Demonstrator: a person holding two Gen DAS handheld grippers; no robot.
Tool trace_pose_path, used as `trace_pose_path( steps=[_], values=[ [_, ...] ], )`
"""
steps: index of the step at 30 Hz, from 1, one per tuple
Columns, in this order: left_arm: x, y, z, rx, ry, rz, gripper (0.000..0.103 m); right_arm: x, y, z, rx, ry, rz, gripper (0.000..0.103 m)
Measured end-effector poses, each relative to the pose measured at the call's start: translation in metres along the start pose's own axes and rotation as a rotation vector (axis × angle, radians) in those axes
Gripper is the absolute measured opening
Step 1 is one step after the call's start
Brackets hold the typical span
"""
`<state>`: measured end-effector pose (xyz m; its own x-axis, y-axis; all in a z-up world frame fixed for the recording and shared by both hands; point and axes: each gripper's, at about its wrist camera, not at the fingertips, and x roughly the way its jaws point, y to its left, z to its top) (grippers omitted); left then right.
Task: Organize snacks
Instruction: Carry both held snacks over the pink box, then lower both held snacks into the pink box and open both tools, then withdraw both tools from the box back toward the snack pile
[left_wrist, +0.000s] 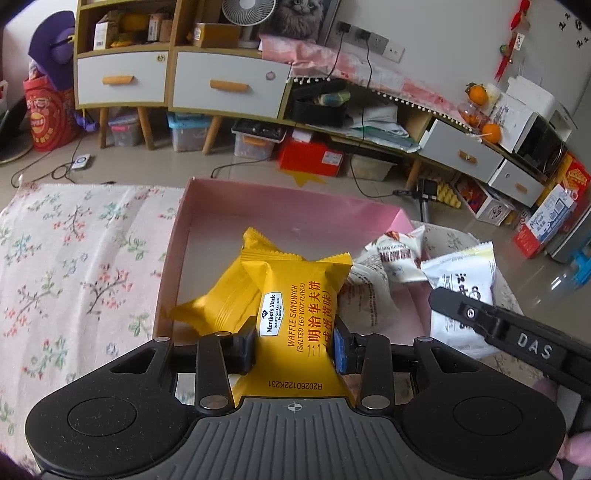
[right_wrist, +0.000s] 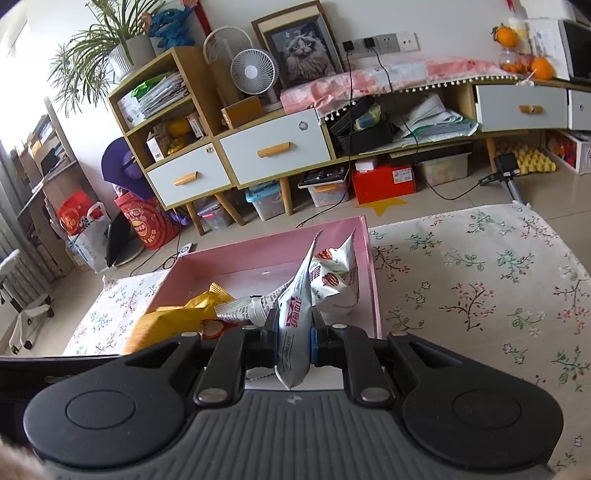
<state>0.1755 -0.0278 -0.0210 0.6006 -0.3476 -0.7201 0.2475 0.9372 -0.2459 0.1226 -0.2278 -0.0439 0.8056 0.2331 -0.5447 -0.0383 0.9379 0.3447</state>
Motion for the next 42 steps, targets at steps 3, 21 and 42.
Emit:
trace_pose_path(
  steps=[3,21,42],
  values=[
    [0.006,0.001,0.004,0.005,-0.007,0.01,0.036,0.003,0.0,-0.001,0.009,0.005,-0.002,0.013],
    [0.041,-0.006,0.014,0.147,-0.122,0.122,0.037,0.013,0.01,-0.003,-0.029,0.013,-0.048,0.014],
    [-0.025,0.008,-0.018,0.05,-0.173,0.051,0.089,-0.02,0.009,0.003,-0.067,-0.051,-0.081,0.077]
  ],
)
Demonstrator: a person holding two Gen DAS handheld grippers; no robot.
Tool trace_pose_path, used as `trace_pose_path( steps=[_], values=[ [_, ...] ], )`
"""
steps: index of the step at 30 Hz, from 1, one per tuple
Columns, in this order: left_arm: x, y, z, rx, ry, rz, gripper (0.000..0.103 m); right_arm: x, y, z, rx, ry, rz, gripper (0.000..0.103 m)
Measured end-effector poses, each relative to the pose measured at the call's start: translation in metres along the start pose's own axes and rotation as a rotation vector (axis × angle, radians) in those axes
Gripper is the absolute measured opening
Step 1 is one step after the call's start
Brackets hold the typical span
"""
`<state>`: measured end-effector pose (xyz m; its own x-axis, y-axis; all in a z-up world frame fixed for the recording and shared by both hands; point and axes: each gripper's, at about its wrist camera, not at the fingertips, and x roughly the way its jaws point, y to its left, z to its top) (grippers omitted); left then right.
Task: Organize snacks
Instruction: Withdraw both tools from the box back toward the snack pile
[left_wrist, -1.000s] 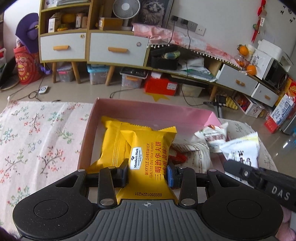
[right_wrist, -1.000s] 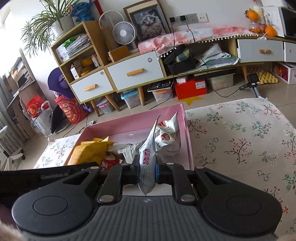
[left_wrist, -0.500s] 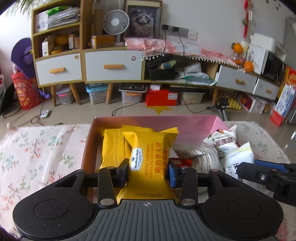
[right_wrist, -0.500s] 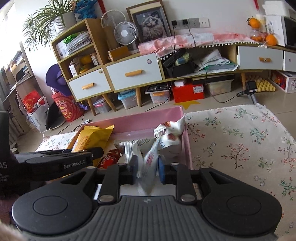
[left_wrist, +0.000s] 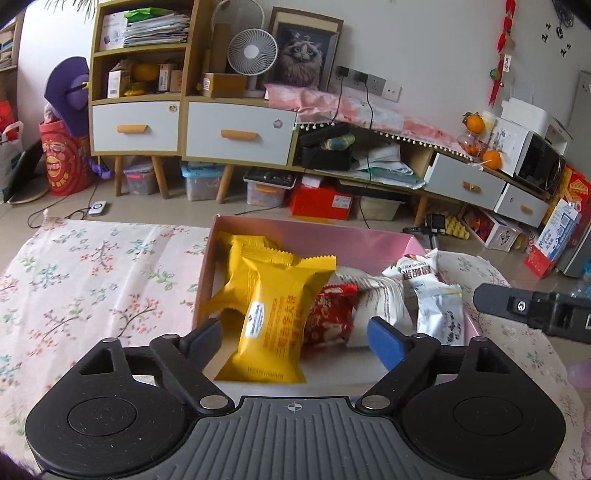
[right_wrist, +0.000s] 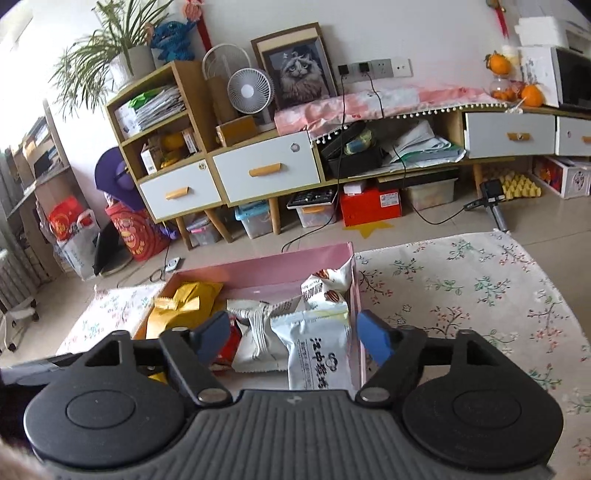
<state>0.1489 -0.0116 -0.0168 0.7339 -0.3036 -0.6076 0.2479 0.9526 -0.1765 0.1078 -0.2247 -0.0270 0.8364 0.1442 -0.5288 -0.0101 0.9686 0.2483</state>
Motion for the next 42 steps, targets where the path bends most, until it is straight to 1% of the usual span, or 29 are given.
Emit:
trace_pose_path(
  steps=[5,8,11,16,21,27,32,37,40,42],
  values=[
    [-0.024,-0.003,-0.005,0.007,0.005,0.01,0.094,-0.014,0.001,0.0,-0.063,0.001,-0.022,0.091],
    [-0.037,-0.004,-0.008,0.009,0.013,0.016,0.096,-0.023,-0.003,0.001,-0.057,0.003,-0.028,0.095],
    [-0.05,-0.006,-0.013,0.002,0.031,0.016,0.097,-0.029,-0.007,0.0,-0.044,0.026,-0.024,0.097],
    [-0.067,-0.009,-0.018,0.001,0.054,0.023,0.098,-0.041,-0.006,-0.006,-0.084,0.046,-0.028,0.101],
    [-0.079,-0.013,-0.029,0.009,0.08,0.02,0.099,-0.05,0.002,-0.013,-0.146,0.066,-0.031,0.103],
    [-0.09,-0.027,-0.046,0.109,0.119,0.003,0.099,-0.059,0.001,-0.02,-0.123,0.094,-0.012,0.103],
    [-0.099,-0.032,-0.063,0.151,0.134,-0.023,0.099,-0.065,0.003,-0.029,-0.154,0.105,0.0,0.103],
    [-0.107,-0.032,-0.075,0.187,0.138,-0.039,0.099,-0.066,0.007,-0.044,-0.233,0.133,-0.024,0.103],
    [-0.112,-0.031,-0.083,0.212,0.139,-0.073,0.099,-0.068,0.008,-0.055,-0.292,0.152,-0.035,0.103],
    [-0.114,-0.03,-0.089,0.234,0.143,-0.099,0.099,-0.071,0.007,-0.063,-0.326,0.163,-0.025,0.103]
  ],
)
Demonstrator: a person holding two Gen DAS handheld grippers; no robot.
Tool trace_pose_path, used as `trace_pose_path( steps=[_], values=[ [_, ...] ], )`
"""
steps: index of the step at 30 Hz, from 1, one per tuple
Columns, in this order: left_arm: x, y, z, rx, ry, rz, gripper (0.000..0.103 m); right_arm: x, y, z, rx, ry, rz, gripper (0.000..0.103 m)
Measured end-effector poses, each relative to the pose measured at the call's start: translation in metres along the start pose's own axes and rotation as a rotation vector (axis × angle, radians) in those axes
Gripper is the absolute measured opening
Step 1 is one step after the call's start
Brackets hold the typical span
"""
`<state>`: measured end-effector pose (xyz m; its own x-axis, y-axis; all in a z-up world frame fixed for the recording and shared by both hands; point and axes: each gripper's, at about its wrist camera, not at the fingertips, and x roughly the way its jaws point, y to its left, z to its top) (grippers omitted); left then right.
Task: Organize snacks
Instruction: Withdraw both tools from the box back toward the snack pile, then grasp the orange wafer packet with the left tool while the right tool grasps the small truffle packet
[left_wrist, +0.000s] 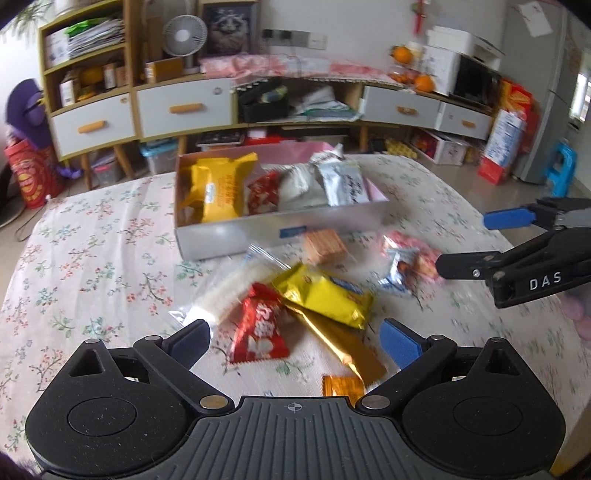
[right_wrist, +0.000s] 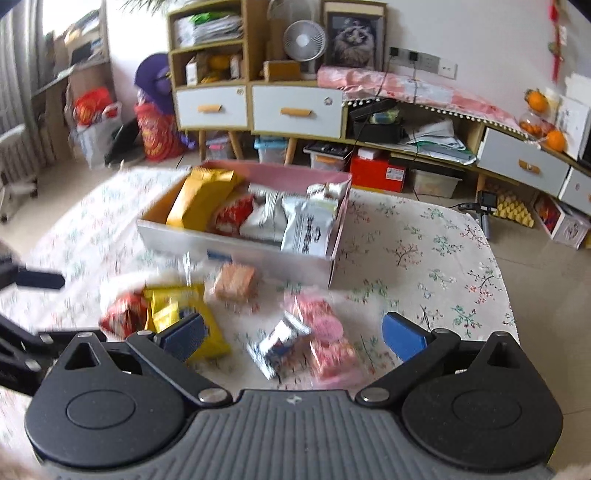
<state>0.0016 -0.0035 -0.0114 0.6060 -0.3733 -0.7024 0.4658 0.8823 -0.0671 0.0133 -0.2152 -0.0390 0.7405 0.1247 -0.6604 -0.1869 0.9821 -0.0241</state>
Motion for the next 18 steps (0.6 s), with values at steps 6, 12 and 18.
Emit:
trace_pose_path(
  steps=[6,12,18],
  values=[
    [0.007,-0.005,-0.022,0.041,0.069,-0.053,0.099,0.0,0.005,-0.023,-0.105,0.024,0.026,0.103],
    [0.017,-0.022,-0.035,0.06,0.12,-0.068,0.099,0.001,0.007,-0.041,-0.165,0.052,0.023,0.103],
    [0.031,-0.038,-0.038,0.068,0.141,-0.072,0.099,0.002,0.006,-0.05,-0.189,0.065,0.022,0.103]
  ],
)
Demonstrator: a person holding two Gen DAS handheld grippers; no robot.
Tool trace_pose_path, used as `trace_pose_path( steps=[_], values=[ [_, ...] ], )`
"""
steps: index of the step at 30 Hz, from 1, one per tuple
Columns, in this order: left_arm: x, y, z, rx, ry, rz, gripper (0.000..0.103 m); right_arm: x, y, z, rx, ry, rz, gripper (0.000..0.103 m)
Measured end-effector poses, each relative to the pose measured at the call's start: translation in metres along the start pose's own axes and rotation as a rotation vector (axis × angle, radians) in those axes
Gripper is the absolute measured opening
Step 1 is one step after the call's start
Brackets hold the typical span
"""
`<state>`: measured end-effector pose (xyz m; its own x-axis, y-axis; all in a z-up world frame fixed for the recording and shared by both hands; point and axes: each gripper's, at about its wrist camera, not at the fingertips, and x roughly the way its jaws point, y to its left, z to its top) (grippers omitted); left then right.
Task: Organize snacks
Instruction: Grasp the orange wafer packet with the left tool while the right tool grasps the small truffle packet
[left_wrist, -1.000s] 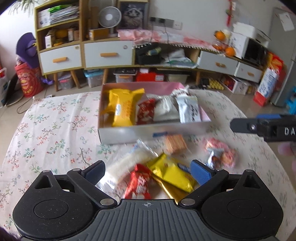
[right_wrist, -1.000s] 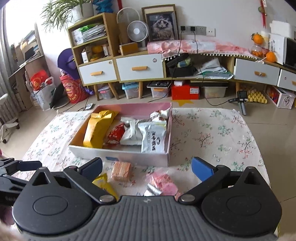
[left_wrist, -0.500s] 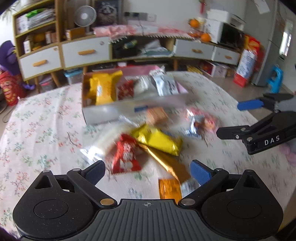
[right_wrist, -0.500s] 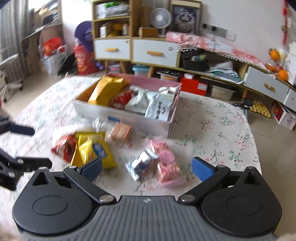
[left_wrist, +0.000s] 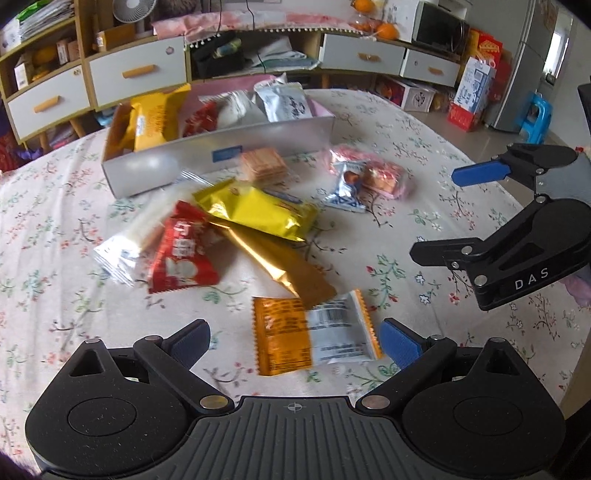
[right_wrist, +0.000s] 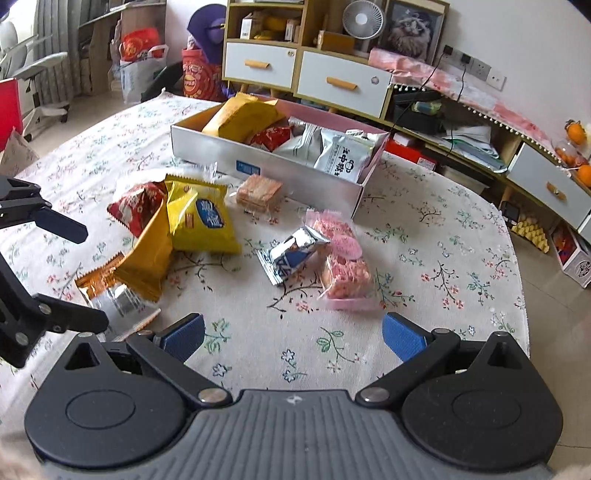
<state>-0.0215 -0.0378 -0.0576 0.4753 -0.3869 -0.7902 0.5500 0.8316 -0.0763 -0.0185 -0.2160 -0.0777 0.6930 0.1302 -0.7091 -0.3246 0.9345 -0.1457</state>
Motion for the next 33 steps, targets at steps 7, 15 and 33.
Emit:
trace_pose_path(
  steps=[7,15,33],
  values=[
    [0.006,-0.005,0.0,0.02,-0.016,0.023,0.096,0.004,-0.009,-0.002,0.019,-0.008,-0.008,0.103],
    [0.006,-0.003,-0.001,0.016,-0.009,0.014,0.059,0.01,-0.014,-0.001,0.063,-0.004,0.066,0.101],
    [-0.003,0.031,-0.009,-0.044,-0.028,-0.02,0.015,0.04,-0.014,0.021,0.268,0.005,0.174,0.061]
  ],
)
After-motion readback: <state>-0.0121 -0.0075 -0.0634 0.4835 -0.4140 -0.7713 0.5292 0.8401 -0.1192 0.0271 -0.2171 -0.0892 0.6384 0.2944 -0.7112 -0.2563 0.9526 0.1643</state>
